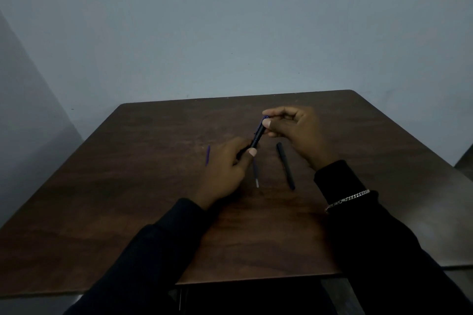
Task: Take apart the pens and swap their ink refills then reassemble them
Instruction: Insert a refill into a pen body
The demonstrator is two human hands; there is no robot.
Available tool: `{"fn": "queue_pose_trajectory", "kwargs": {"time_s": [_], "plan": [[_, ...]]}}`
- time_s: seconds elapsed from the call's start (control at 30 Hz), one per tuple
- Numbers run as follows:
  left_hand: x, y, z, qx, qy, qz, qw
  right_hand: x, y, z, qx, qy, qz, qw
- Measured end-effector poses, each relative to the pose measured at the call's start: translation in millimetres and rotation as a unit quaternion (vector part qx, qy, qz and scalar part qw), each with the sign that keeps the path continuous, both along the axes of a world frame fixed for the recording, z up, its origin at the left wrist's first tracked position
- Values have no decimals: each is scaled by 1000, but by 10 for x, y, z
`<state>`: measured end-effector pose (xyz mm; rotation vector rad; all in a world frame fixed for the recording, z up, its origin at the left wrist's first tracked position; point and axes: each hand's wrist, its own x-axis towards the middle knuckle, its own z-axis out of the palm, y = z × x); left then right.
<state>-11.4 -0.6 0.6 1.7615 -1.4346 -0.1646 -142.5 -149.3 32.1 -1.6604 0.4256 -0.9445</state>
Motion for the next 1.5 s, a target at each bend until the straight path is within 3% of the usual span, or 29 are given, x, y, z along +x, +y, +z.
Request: {"fn": "queue_pose_trajectory", "kwargs": {"time_s": [0.27,0.5,0.7,0.8,0.9,1.13,1.37,1.5], "plan": [[-210,-280,381,72,31,-16,997,-163,-101,64,21,3,-34,999],[-562,-766,393,137,74,-2,988,-448,-347,141,16,160,-76,984],[-746,-1103,128,185,88,41,978,-469,-521,1,20,296,-115,948],[-792,-1126,60,186,39,44,981,-452,-538,-77,-11,340,-142,930],[-823,-1114,41,178,-25,54,982,-435,-503,-112,-35,358,-140,923],[-891,-1105,29,193,-82,69,975,-357,-468,-163,-94,394,-163,900],[-822,-1106,-17,180,-73,66,979,-404,-441,-194,-108,394,-156,899],[-720,-1102,18,170,-55,96,979,-445,-456,-244,-51,350,-165,920]]}}
